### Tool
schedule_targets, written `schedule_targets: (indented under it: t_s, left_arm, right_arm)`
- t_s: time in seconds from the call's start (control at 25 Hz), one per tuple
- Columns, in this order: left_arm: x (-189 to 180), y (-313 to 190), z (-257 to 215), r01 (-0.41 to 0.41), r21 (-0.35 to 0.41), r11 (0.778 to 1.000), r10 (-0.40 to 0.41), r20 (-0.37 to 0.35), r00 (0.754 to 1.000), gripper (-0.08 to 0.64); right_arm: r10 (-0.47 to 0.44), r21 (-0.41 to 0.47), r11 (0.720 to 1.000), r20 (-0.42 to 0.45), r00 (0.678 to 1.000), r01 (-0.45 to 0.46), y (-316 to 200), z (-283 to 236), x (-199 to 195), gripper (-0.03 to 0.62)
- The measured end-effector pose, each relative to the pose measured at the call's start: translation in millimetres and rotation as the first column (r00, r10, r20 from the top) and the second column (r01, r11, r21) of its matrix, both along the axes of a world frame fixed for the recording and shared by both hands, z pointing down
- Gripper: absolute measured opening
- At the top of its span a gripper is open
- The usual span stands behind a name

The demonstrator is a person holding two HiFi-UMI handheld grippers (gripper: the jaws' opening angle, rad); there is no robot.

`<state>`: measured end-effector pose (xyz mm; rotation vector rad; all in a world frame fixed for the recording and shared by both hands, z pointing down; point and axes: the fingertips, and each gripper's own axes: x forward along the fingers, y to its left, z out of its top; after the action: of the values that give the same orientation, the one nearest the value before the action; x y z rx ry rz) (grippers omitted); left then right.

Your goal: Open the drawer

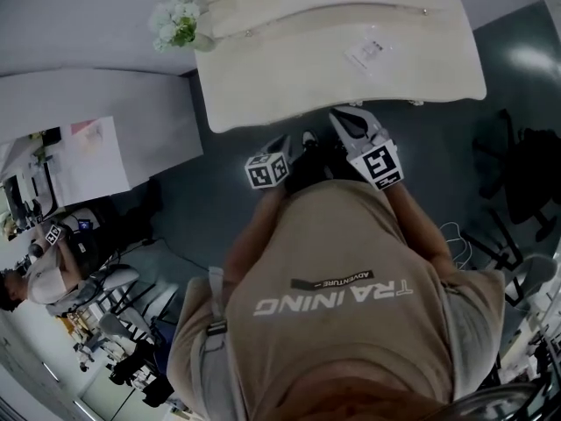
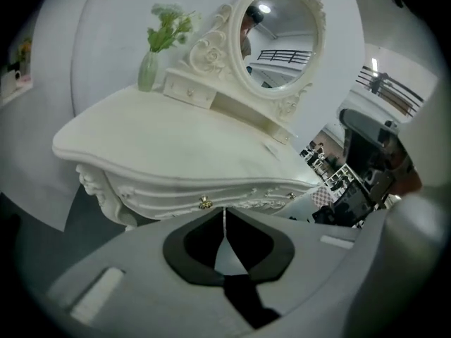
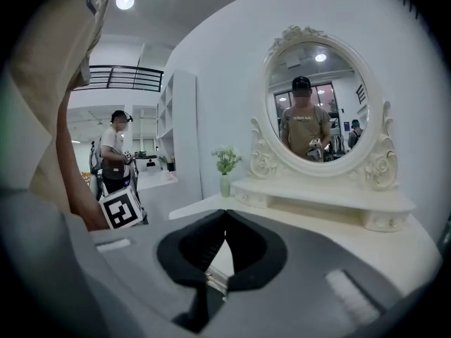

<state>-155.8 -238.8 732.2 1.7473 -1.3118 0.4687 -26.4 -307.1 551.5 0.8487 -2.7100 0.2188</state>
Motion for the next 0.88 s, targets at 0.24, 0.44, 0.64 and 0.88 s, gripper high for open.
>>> schedule_targets:
  t_s: [0.24,0.44,0.64,0.88]
  left_arm:
    - [-2,-12,57,0.062,-0.11,0.992,-0.075,-0.115,0.991,0.085]
    - [5,-40,89,0.096,-0.178,0.979,-0.127,-0.176,0.976,0.124]
    - [10,-53,115,0.144,-0.251,0.957,-0.202,-0.223,0.954,0.144]
    - [10,-74,129,0.17,-0.245,0.955,-0.218,-0.187,0.958,0.151]
  right_arm:
    - [0.062,-0.005,0.998,-0.049,0.997,-0.063,-2,0,7,0.003]
    - [0.13,-0.027,0.991,-0.095,0.987,-0.133,-7,11,21,0.003]
    - [0.171,-0.05,0.983,-0.135,0.976,-0.179,-8,21,30,0.003]
    - [0.221,-0.055,0.971,-0.141,0.965,-0.231,-17,26,35,0.003]
